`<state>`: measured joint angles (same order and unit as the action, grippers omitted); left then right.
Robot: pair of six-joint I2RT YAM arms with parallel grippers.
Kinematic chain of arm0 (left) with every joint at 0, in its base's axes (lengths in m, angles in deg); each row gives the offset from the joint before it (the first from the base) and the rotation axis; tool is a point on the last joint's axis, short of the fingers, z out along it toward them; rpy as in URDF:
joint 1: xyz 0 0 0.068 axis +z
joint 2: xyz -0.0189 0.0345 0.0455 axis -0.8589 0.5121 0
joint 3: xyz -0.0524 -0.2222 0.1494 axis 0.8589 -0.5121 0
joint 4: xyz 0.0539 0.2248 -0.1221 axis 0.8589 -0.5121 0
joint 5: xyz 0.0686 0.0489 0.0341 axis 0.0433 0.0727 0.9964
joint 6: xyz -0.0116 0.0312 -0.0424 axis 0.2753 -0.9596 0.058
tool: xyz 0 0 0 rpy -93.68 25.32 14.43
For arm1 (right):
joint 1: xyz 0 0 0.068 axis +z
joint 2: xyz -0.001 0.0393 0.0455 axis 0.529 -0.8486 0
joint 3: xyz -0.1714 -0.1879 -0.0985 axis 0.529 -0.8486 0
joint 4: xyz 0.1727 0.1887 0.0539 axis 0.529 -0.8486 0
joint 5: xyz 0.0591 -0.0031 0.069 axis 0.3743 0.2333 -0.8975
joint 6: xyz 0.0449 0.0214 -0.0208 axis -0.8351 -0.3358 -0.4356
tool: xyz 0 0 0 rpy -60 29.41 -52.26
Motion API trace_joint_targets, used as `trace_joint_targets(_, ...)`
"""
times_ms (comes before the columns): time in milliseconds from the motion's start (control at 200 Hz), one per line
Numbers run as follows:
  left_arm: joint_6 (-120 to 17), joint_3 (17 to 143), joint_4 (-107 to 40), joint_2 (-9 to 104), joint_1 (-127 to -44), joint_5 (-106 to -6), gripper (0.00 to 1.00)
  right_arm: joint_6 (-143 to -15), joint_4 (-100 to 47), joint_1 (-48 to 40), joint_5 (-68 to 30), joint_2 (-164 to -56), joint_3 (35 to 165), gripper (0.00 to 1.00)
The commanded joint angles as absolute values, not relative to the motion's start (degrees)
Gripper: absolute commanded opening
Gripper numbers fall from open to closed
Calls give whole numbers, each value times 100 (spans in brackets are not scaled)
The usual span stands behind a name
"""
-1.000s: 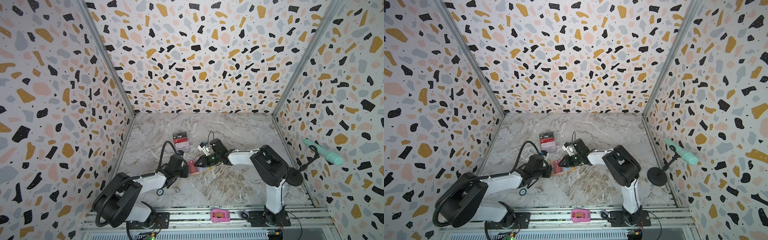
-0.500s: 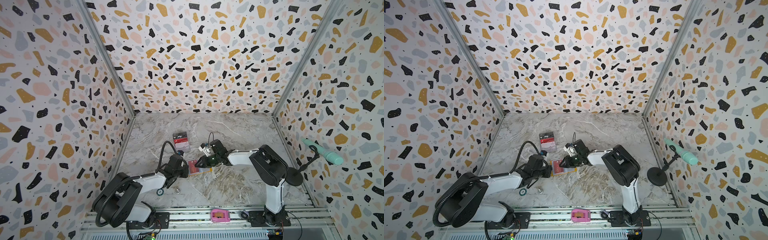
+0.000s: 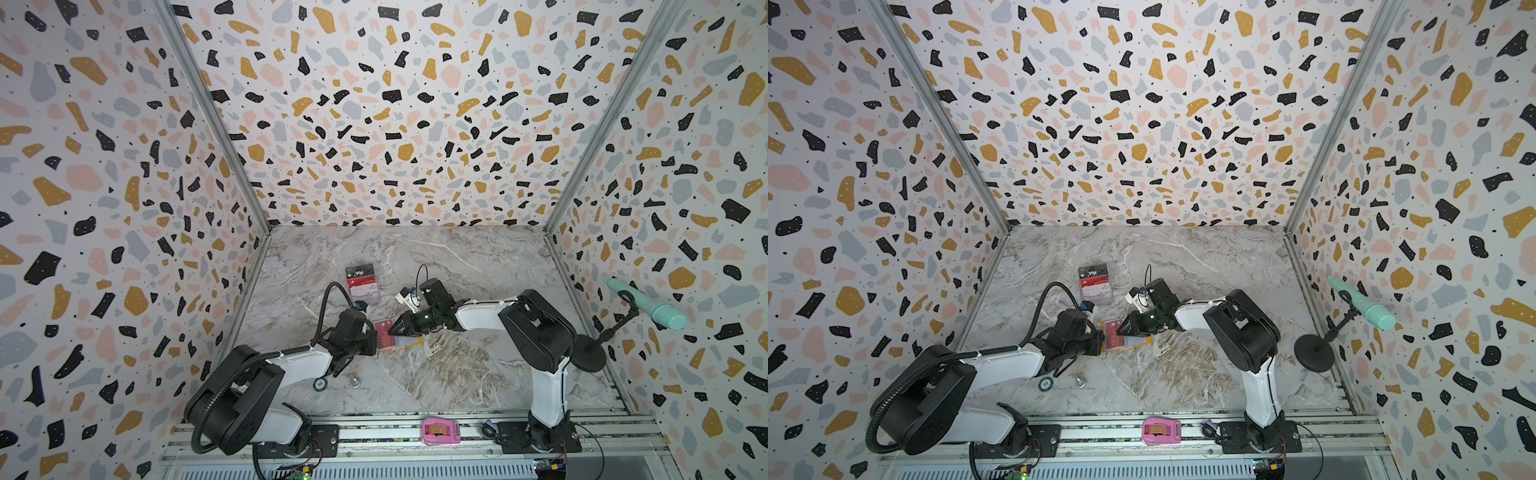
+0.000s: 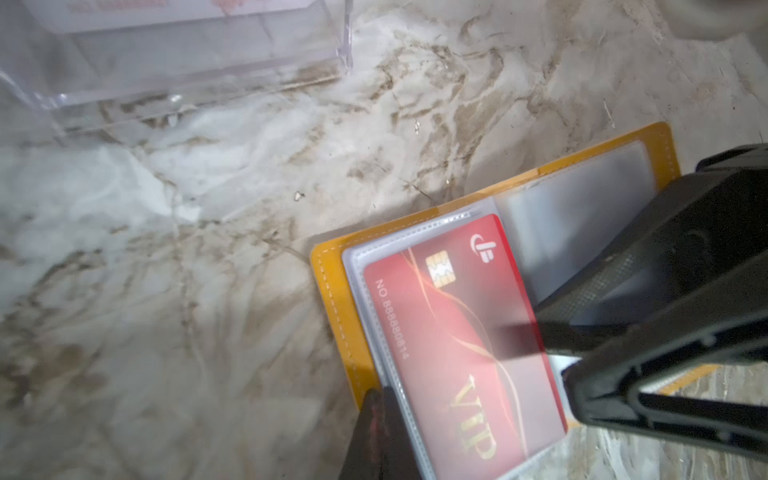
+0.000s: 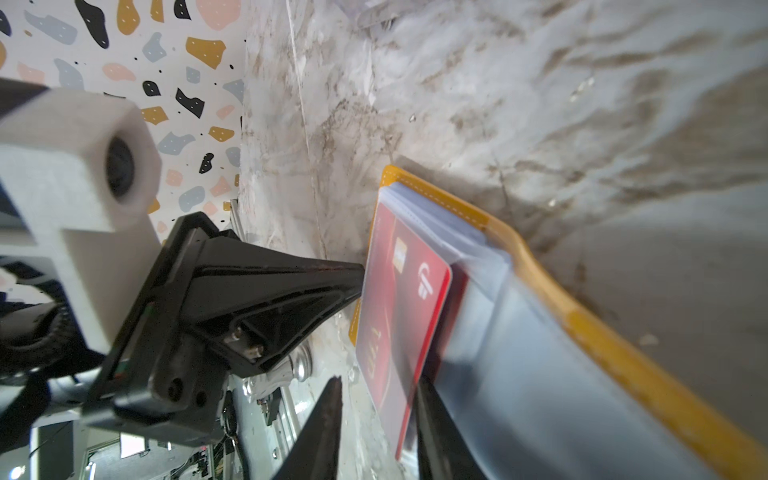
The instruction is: Take the credit cards out of the card holder
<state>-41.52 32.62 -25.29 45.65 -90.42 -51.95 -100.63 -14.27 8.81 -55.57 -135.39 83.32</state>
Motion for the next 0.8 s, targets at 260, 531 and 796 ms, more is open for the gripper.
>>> trace_joint_targets(260,-4092,3120,-2666,4558,-9039,-5322,0,-10715,-493,970,-6245,-13827,8173,31)
trace_joint_targets(531,-4076,3129,-2572,4625,-9039,-5348,0,-10172,-1383,1112,-5892,-13877,8559,31)
trace_joint_targets(796,-4091,3083,-2565,4614,-9039,-5357,0,-9613,-2311,1122,-5390,-13820,8903,31)
